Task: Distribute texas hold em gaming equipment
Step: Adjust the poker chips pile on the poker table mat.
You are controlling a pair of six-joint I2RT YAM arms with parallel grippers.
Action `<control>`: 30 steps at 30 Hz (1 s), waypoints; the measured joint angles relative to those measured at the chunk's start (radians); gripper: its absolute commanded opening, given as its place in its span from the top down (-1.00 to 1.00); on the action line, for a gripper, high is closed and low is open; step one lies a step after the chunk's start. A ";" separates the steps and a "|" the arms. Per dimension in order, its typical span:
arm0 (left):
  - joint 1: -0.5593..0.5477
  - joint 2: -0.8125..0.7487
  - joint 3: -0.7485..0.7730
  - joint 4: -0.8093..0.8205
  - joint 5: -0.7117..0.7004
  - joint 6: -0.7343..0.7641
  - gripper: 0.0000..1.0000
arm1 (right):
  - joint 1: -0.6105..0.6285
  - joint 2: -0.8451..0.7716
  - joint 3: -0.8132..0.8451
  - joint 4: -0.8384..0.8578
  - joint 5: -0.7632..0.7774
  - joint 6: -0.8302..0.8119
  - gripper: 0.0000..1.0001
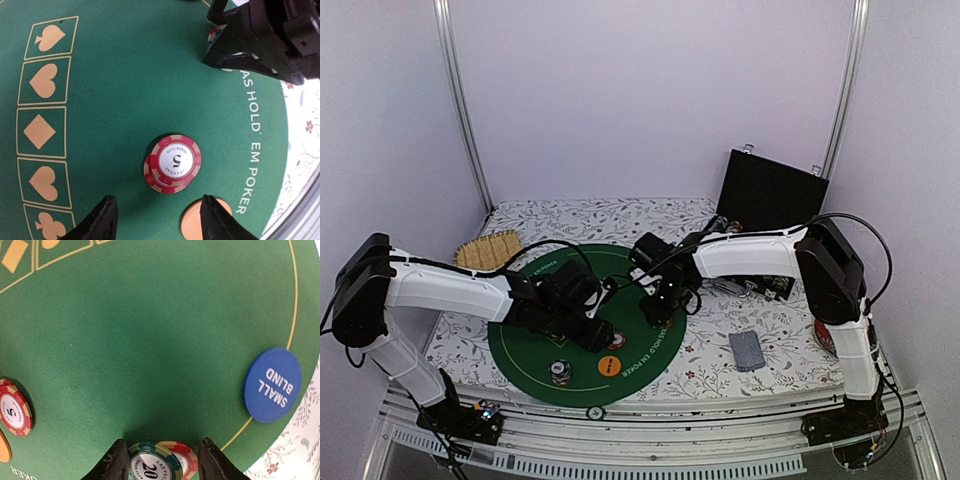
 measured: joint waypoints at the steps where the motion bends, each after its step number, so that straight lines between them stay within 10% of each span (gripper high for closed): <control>1: 0.000 0.000 -0.001 0.000 0.000 0.000 -0.18 | 0.001 -0.001 0.000 -0.005 0.001 0.004 -0.16; 30: 0.000 0.000 -0.006 0.008 0.004 0.016 -0.32 | -0.007 -0.005 -0.005 -0.064 0.014 0.047 -0.09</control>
